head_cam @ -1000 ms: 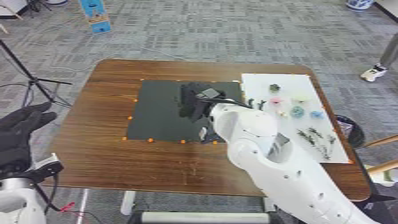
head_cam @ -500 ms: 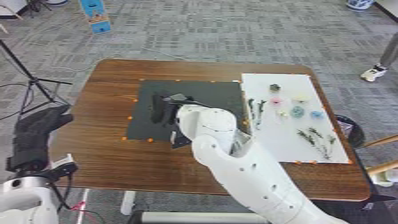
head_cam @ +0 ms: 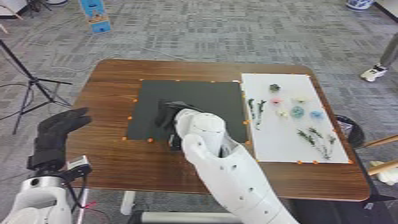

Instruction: Arrange flowers

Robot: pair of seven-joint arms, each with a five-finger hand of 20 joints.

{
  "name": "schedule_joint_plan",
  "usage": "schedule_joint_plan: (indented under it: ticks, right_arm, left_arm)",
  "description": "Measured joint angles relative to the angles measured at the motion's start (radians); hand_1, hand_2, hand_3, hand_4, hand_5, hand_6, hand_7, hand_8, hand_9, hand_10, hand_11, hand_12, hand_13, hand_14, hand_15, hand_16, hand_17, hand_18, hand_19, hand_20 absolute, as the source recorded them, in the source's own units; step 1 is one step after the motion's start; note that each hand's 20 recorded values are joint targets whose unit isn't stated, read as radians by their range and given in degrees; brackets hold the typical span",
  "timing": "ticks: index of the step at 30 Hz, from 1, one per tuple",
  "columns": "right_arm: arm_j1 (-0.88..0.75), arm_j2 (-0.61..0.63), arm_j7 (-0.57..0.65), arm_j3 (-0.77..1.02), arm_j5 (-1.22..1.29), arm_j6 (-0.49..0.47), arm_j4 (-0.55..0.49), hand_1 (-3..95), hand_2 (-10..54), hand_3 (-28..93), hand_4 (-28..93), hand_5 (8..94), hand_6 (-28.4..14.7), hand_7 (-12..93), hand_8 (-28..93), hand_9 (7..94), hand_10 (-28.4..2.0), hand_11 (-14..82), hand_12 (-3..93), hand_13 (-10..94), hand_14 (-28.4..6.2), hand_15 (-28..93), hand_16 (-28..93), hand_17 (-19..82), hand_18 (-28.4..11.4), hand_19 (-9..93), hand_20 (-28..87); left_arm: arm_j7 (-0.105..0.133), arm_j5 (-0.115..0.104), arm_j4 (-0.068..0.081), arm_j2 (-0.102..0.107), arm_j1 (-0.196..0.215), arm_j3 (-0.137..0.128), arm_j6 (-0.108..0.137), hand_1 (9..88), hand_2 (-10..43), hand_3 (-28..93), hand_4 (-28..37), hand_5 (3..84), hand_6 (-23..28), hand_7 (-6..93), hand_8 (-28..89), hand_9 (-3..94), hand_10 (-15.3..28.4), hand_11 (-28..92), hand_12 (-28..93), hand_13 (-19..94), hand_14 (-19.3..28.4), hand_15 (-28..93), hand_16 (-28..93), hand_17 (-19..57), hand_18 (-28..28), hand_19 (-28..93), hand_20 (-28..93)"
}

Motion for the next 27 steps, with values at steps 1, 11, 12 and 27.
schedule_joint_plan:
  ticks: [1,11,12,27]
  right_arm:
    - [-0.003,-0.014,0.008,0.025,0.012,-0.001,0.019,48.0,-0.5,62,-4,86.8,-1.2,29,21,93.7,-9.7,50.2,25.3,94,-5.3,68,31,65,-22.3,93,74]
    - [-0.012,-0.034,0.086,0.054,0.084,0.066,0.066,48.5,1.0,61,-7,87.4,-1.3,26,19,93.7,-10.0,48.6,25.1,94,-5.4,66,32,64,-22.5,93,73]
    - [-0.012,-0.033,0.100,0.050,0.115,0.084,0.066,48.6,1.1,61,-7,87.6,-1.3,26,18,93.7,-10.0,48.6,25.1,94,-5.4,66,32,64,-22.5,93,73]
    - [-0.004,-0.059,0.129,0.054,0.161,0.107,0.073,38.1,3.8,62,-6,90.2,-1.2,25,-3,93.7,-10.7,48.7,24.3,94,-6.2,66,32,64,-22.5,93,71]
  left_arm:
    - [0.000,0.005,0.004,-0.003,-0.009,0.011,-0.001,29.5,11.9,70,-25.7,52.6,1.7,19.9,-8,57.2,13.8,22,17,45,15.1,15,-1,10.9,7.9,8,17]
    - [-0.018,0.076,0.058,0.004,-0.053,0.029,-0.006,29.2,12.1,71,-26.3,53.0,1.0,20.9,-9,56.7,13.2,23,16,45,14.3,15,-1,10.9,7.6,7,17]
    - [-0.019,0.069,0.062,0.008,-0.053,0.029,-0.006,29.2,12.2,71,-26.4,53.1,1.0,21.0,-9,56.8,13.2,23,16,45,14.3,15,-1,10.9,7.6,7,17]
    - [-0.044,0.025,0.110,0.029,-0.058,0.028,-0.003,28.0,12.0,72,-26.7,52.7,0.9,20.9,-9,55.4,12.9,23,15,44,14.2,15,-1,10.8,7.5,7,17]
